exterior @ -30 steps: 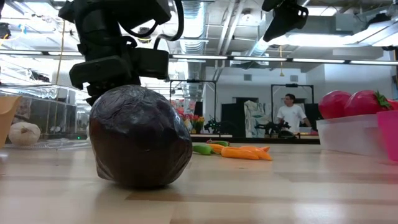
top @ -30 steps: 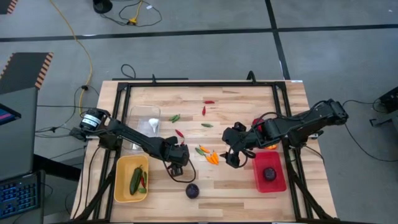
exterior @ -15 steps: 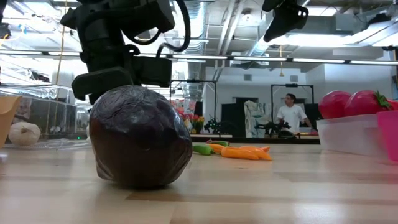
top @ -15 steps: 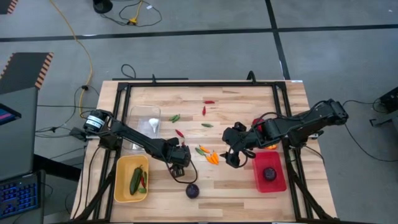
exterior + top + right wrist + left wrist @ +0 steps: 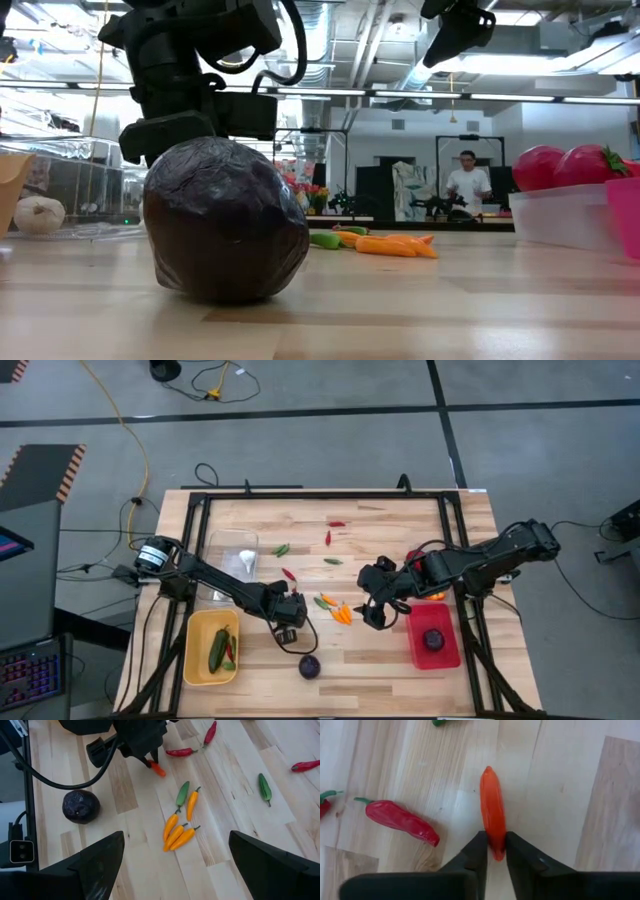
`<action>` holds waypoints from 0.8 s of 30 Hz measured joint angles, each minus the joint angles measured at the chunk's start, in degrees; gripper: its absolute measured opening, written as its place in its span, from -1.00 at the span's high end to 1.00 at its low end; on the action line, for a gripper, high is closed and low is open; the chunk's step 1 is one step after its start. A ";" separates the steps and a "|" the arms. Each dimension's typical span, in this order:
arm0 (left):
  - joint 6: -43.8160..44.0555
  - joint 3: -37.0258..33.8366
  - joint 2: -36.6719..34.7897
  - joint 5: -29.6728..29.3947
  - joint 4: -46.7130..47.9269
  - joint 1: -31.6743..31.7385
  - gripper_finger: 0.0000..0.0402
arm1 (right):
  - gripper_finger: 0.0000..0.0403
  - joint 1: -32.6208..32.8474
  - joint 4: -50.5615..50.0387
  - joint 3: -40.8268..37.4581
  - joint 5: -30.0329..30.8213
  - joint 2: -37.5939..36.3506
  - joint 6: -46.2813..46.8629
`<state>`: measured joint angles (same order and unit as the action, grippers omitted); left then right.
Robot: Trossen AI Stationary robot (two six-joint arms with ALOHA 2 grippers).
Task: Sort produce into baskets
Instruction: Put the orange chili pepper into the yellow bin
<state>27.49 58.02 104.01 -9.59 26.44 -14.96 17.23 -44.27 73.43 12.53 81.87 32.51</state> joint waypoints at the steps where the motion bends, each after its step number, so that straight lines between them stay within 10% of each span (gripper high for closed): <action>1: -0.02 -0.02 0.00 -0.06 0.00 0.00 0.79 | -0.91 0.00 0.00 0.00 0.00 0.00 0.00; 24: -13.31 21.24 0.22 8.01 30.89 -0.79 0.98 | -0.91 0.00 0.00 0.00 -0.02 0.00 0.00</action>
<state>14.17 79.26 104.23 -1.58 57.32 -15.75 17.23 -44.27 73.43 12.51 81.87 32.51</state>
